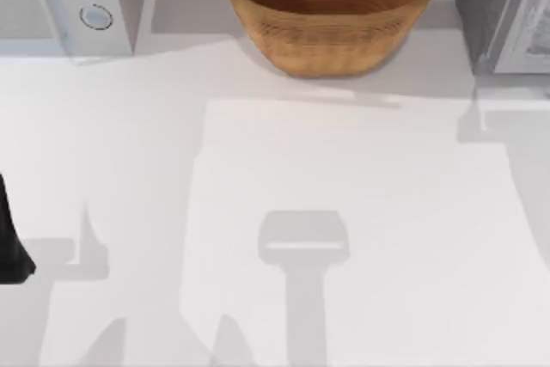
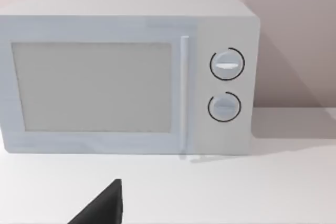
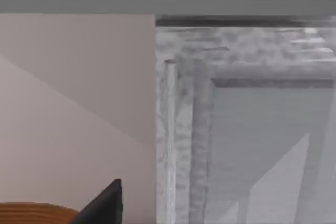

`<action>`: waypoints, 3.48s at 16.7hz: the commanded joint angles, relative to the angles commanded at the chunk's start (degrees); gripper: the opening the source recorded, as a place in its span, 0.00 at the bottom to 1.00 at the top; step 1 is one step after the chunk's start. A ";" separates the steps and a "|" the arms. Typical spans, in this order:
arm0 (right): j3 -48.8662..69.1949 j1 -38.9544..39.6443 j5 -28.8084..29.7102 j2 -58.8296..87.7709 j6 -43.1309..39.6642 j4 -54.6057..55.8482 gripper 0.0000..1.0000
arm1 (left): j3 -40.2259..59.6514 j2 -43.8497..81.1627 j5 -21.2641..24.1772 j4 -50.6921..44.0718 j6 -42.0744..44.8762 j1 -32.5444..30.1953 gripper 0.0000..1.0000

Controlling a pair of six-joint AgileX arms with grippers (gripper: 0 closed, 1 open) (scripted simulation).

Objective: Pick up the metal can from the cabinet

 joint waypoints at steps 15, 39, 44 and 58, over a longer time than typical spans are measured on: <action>37.34 3.76 4.09 27.46 0.46 -8.72 1.00 | 0.00 0.00 0.00 0.00 0.00 0.00 1.00; 55.50 4.63 6.20 53.38 0.24 -0.33 1.00 | 0.00 0.00 0.00 0.00 0.00 0.00 1.00; 59.46 4.10 5.72 56.73 0.23 -0.93 1.00 | 0.00 0.00 0.00 0.00 0.00 0.00 1.00; 59.46 4.10 5.72 56.73 0.23 -0.93 0.10 | 0.00 0.00 0.00 0.00 0.00 0.00 1.00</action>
